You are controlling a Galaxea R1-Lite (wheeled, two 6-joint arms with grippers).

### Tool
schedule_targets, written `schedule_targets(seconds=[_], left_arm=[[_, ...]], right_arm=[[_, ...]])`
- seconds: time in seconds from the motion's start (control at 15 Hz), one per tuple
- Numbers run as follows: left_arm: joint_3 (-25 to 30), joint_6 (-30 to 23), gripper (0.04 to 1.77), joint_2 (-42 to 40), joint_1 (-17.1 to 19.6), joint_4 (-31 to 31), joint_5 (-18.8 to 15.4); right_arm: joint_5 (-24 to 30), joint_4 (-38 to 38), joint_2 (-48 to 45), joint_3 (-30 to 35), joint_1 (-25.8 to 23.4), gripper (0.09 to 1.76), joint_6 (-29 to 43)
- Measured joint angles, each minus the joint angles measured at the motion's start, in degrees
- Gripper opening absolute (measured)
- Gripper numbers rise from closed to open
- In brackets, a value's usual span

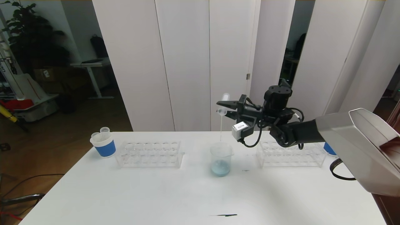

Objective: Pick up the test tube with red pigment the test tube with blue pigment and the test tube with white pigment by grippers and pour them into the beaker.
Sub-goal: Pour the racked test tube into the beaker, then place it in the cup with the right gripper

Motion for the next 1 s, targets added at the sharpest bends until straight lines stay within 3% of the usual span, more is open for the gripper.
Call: schedule_targets(seconds=[1.0], left_arm=[[0.0,0.0,1.75,0.0,0.0,0.0,-0.02]], right_arm=[[-1.18,0.05,-1.05,-0.98,1.24,0.57,0.35]])
